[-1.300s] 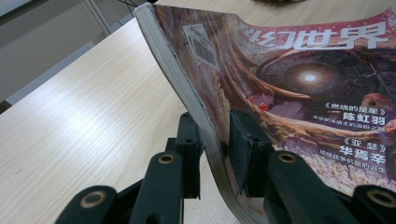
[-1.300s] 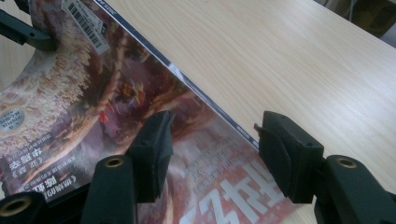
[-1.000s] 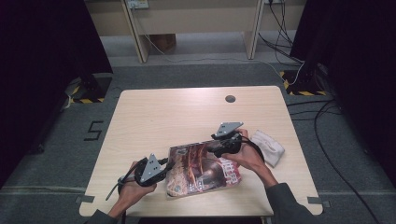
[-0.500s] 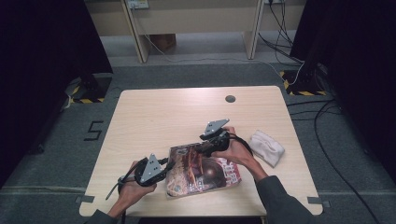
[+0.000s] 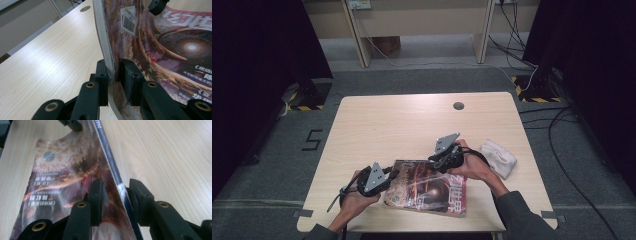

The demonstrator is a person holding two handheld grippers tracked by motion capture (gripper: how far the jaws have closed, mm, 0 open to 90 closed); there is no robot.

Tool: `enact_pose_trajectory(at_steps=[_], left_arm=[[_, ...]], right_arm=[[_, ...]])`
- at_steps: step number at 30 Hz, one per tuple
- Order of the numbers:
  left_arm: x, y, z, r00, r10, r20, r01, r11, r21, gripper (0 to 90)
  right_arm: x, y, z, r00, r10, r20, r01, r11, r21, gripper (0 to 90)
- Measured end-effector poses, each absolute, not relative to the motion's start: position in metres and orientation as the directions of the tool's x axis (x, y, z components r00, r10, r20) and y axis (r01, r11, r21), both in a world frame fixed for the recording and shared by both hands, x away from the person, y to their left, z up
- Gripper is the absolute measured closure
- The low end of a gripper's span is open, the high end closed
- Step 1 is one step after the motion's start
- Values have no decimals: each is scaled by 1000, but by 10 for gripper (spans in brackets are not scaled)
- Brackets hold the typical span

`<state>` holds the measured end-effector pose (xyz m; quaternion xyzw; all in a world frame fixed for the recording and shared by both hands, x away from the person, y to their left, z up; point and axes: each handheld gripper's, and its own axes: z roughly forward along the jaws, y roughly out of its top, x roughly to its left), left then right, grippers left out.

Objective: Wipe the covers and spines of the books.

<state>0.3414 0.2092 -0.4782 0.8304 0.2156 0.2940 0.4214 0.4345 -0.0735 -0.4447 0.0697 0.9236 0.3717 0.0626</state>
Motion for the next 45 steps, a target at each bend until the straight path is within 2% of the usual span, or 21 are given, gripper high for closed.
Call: enact_pose_trajectory(at_steps=[7, 17, 20, 26, 28, 33, 38, 45], left_arm=[[339, 207, -477, 735, 590, 333, 75, -559, 826, 756], [342, 209, -480, 733, 607, 307, 113, -554, 825, 726], [343, 209, -480, 735, 606, 305, 119, -558, 821, 704], [343, 210, -483, 736, 615, 283, 143, -550, 823, 603], [343, 210, -484, 743, 618, 258, 163, -540, 826, 502], [341, 216, -482, 710, 675, 201, 212, -478, 852, 362], [341, 222, -481, 678, 717, 163, 247, -431, 868, 294], [344, 226, -481, 640, 759, 118, 303, -392, 869, 201]], right_arm=[[439, -64, -451, -988, 146, -44, 77, 730, 679, 699], [431, -60, -445, -993, 96, -67, 27, 746, 666, 797], [427, -59, -440, -993, 60, -98, -18, 761, 649, 822], [420, -54, -431, -990, 23, -136, -68, 775, 628, 842], [420, -54, -427, -991, 29, -129, -60, 776, 628, 843], [422, -56, -416, -988, 65, -143, -40, 777, 629, 843], [425, -60, -402, -982, 107, -157, -13, 786, 619, 843], [438, -57, -377, -963, 138, -233, -20, 822, 569, 842]])
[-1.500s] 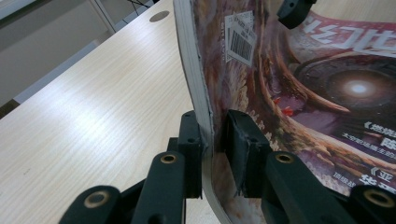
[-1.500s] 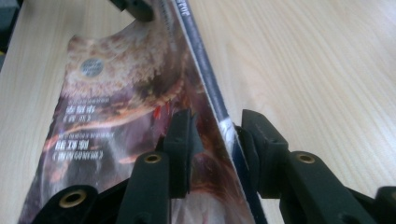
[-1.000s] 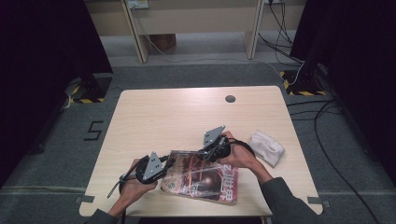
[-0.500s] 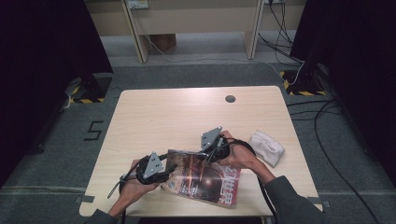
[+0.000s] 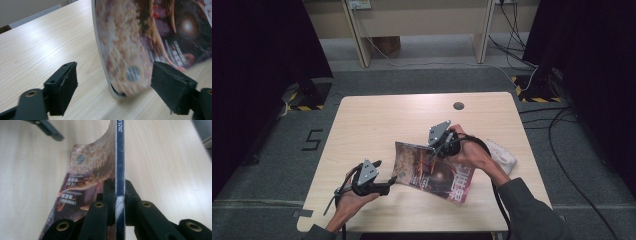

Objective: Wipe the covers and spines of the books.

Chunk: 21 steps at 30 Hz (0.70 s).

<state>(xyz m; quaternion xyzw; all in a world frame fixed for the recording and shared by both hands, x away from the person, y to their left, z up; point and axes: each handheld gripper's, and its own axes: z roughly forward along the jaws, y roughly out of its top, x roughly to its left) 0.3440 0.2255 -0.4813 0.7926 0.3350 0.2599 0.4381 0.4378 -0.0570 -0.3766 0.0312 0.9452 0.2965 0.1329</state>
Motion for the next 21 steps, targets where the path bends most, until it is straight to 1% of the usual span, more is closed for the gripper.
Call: enact_pose_trajectory(at_steps=[6, 12, 13, 15, 19, 21], left_arm=[[346, 229, -482, 610, 786, 99, 346, -377, 859, 199], [348, 233, -483, 580, 811, 76, 387, -356, 851, 200], [348, 234, -483, 577, 813, 75, 390, -356, 849, 200], [348, 234, -484, 571, 818, 75, 398, -356, 846, 201], [348, 235, -484, 567, 820, 76, 404, -358, 842, 201], [348, 235, -484, 568, 820, 75, 404, -357, 842, 202]], right_arm=[[452, -49, -358, -934, 156, -322, -36, 854, 519, 842], [462, -36, -347, -895, 149, -421, -75, 880, 470, 843], [461, -33, -349, -888, 153, -433, -75, 882, 465, 843], [457, -28, -355, -881, 121, -457, -104, 894, 435, 842], [441, -20, -365, -886, 86, -456, -125, 902, 413, 842], [433, -20, -367, -891, 78, -448, -131, 899, 418, 841]])
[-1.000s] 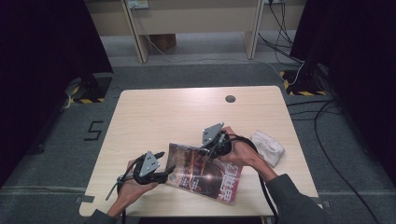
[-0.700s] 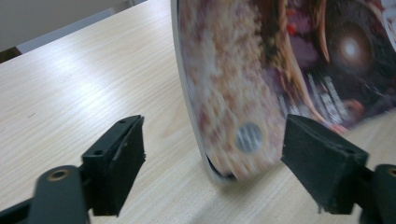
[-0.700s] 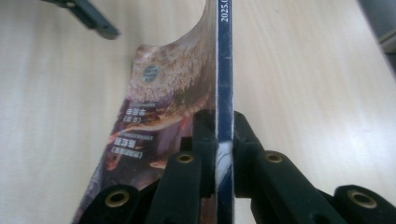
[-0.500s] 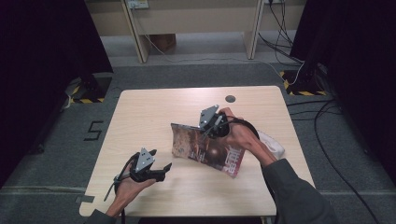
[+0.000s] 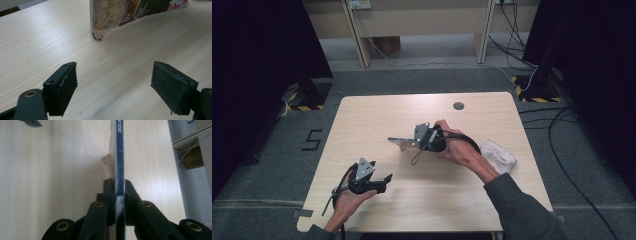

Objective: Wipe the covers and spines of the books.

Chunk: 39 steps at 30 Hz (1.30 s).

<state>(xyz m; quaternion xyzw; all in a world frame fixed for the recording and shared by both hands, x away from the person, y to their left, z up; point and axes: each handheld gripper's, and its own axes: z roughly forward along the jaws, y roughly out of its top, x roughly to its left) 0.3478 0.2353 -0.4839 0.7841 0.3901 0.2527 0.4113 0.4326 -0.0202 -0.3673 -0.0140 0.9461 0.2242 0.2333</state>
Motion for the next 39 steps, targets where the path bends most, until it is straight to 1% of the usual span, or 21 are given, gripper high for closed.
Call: enact_pose_trajectory(at_steps=[10, 11, 12, 16, 22, 23, 28, 30, 36, 37, 39], left_arm=[[349, 239, -485, 555, 826, 97, 425, -382, 821, 207], [349, 239, -485, 552, 829, 94, 428, -378, 821, 208], [349, 239, -485, 548, 831, 93, 429, -376, 822, 209], [349, 240, -485, 547, 832, 95, 432, -378, 819, 209], [350, 240, -486, 550, 830, 94, 437, -382, 814, 209], [350, 240, -486, 549, 831, 95, 438, -382, 814, 209], [350, 240, -487, 552, 829, 93, 439, -384, 812, 209], [350, 240, -486, 550, 829, 95, 438, -384, 813, 208], [350, 240, -486, 547, 831, 101, 439, -387, 811, 209], [350, 239, -486, 546, 831, 108, 436, -392, 810, 208], [349, 238, -487, 551, 827, 113, 431, -398, 810, 209]], right_arm=[[401, -25, -383, -909, 48, -413, -152, 887, 437, 829], [399, -26, -385, -910, 43, -412, -156, 886, 436, 839], [397, -26, -387, -919, 41, -391, -145, 889, 434, 839], [391, -30, -410, -941, 31, -337, -123, 896, 427, 839], [382, -32, -443, -954, 30, -298, -107, 895, 434, 834], [381, -32, -445, -953, 19, -302, -121, 892, 436, 830], [374, -33, -455, -957, 45, -287, -93, 888, 450, 791], [372, -33, -459, -957, 41, -286, -98, 884, 457, 768], [366, -33, -474, -963, 57, -262, -71, 888, 454, 656], [366, -33, -476, -963, 49, -266, -79, 890, 449, 639], [364, -33, -478, -968, 63, -244, -57, 890, 453, 612]])
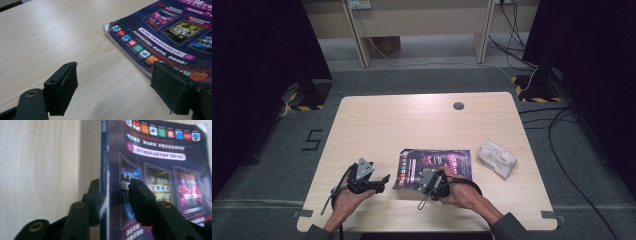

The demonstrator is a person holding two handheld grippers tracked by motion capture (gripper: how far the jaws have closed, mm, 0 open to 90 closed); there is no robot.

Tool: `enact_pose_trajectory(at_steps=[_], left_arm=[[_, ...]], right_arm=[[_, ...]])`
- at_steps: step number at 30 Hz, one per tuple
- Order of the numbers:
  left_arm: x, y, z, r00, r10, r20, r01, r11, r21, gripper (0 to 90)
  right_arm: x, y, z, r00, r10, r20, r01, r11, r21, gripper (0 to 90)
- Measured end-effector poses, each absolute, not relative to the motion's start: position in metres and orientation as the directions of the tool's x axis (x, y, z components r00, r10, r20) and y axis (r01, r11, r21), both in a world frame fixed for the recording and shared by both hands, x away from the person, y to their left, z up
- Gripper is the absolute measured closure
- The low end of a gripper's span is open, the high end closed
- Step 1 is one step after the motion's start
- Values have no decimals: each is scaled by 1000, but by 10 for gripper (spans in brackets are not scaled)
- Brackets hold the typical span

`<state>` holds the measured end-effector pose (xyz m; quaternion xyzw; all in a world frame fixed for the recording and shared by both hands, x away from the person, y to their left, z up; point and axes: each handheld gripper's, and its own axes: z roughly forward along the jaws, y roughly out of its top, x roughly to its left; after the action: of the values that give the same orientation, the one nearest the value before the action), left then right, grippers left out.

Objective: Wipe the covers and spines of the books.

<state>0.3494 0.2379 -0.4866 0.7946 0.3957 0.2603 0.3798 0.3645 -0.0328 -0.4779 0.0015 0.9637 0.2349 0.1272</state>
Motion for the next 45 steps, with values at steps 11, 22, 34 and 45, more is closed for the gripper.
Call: enact_pose_trajectory(at_steps=[11, 22, 34, 45], left_arm=[[349, 234, -488, 571, 814, 103, 429, -403, 809, 209], [345, 221, -490, 649, 756, 84, 399, -432, 809, 191], [343, 204, -493, 731, 675, 99, 349, -494, 796, 252], [358, 176, -500, 780, 616, 111, 316, -541, 779, 327]], right_arm=[[362, -52, -480, -982, 162, -99, 79, 823, 563, 459], [370, -112, -476, -858, 509, -66, 359, 687, 632, 412], [353, -160, -485, -753, 658, -7, 498, 577, 647, 347], [333, -164, -495, -782, 624, -16, 476, 613, 631, 329]])
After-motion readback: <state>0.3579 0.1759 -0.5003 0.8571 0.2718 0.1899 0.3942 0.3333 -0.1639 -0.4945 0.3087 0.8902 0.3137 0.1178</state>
